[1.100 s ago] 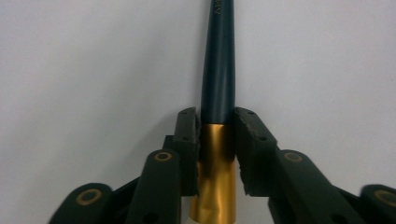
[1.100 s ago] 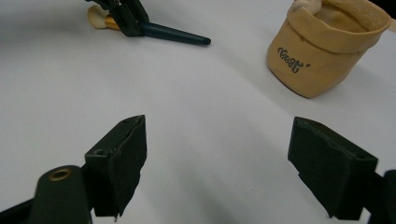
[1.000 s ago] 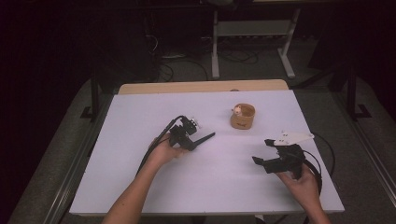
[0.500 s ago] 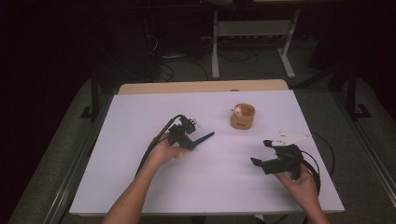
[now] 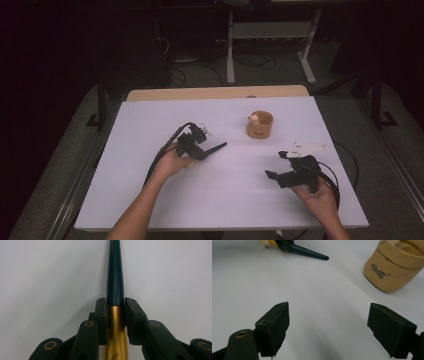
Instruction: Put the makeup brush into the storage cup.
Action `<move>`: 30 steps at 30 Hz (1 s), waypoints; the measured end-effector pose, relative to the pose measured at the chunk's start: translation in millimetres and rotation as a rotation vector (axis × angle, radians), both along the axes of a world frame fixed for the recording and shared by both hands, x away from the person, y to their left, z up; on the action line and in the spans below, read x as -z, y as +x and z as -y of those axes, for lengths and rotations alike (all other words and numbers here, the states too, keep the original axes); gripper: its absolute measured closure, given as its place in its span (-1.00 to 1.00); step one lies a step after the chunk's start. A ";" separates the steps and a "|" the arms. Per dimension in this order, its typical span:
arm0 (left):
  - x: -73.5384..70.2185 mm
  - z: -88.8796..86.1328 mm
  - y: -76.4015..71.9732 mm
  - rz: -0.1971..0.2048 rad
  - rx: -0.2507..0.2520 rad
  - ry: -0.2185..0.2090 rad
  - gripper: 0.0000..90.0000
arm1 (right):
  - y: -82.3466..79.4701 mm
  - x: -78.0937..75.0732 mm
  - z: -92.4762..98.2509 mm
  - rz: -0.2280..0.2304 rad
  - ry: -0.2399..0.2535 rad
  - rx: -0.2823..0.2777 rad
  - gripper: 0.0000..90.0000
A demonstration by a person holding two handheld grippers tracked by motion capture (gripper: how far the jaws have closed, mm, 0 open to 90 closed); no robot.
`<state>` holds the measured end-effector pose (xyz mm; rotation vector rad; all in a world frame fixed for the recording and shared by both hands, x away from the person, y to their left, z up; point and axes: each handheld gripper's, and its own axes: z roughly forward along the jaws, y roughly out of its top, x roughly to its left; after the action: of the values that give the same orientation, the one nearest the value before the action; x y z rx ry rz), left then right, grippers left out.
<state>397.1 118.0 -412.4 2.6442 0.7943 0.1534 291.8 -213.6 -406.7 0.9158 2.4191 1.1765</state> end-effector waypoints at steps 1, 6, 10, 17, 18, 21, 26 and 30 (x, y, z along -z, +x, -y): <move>-0.5 -0.7 -0.2 -0.002 -0.003 -0.006 0.63 | 0.2 0.1 -0.3 0.002 -0.002 0.000 -0.63; -3.7 -4.3 -1.8 0.006 -0.009 -0.019 0.63 | 0.4 0.8 -1.6 -0.013 -0.004 -0.005 -0.63; -7.1 -7.0 -3.9 0.010 -0.008 -0.023 0.63 | -0.7 -2.1 -3.9 0.007 -0.009 -0.019 -0.62; -15.7 -16.7 -7.7 0.010 -0.002 -0.037 0.63 | 2.6 -6.3 -9.4 0.003 -0.025 -0.049 -0.61; -17.2 -18.0 -8.5 0.002 0.003 -0.042 0.63 | 4.8 -7.2 -11.6 -0.019 -0.028 -0.069 -0.60; -22.7 -19.9 -13.2 0.013 0.021 -0.034 0.63 | 6.0 -10.9 -16.7 -0.022 -0.040 -0.098 -0.62; -30.7 -20.8 -22.4 0.028 0.049 -0.048 0.63 | 8.2 -19.7 -22.6 -0.022 -0.035 -0.130 -0.65; -35.3 -21.0 -30.3 0.036 0.070 -0.052 0.63 | 10.2 -29.0 -29.5 -0.020 -0.043 -0.156 -0.67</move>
<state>366.8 139.0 -377.1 2.6089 0.6846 0.1591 302.0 -184.1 -377.6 0.7408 2.5602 1.1674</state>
